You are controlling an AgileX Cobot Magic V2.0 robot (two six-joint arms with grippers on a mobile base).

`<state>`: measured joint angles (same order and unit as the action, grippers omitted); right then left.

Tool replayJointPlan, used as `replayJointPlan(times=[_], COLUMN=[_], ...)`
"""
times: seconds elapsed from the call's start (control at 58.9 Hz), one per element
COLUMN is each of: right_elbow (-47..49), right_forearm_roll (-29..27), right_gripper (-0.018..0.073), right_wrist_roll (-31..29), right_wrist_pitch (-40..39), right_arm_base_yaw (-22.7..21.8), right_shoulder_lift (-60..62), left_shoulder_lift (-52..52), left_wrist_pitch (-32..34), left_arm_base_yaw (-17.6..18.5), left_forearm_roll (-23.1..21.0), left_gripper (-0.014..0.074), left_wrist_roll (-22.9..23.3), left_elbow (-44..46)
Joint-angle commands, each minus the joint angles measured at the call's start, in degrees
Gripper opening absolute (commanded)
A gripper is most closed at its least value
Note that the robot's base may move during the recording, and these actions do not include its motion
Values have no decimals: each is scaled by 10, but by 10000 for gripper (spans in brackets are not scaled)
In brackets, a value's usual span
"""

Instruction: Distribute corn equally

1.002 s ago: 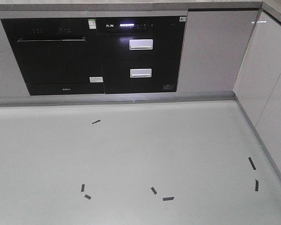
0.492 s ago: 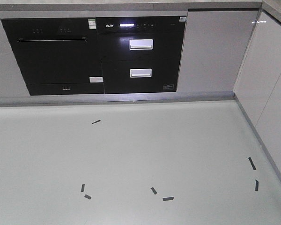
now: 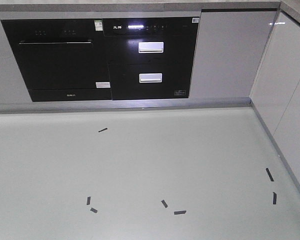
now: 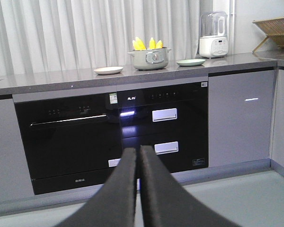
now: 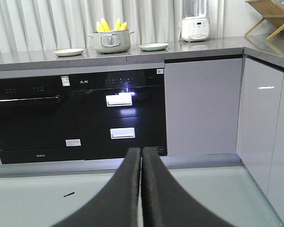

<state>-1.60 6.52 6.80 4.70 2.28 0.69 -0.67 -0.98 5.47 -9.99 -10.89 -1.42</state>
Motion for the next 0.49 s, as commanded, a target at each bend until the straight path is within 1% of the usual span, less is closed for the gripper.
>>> replayJointPlan(times=[0.0,0.475], right_elbow=[-11,-11], right_forearm_roll=[5,5], right_gripper=[-2,-2], right_wrist_roll=[-5,-5], right_wrist_pitch=[-43,-43], right_arm_base_yaw=[-3,-3], right_shoulder_lift=[3,3], left_shoulder_lift=[-8,-8], left_wrist_pitch=[41,41], left_arm_base_yaw=[5,5], left_forearm_roll=[-6,-6], left_gripper=[-6,-6], left_wrist_roll=[4,4], left_elbow=[13,13])
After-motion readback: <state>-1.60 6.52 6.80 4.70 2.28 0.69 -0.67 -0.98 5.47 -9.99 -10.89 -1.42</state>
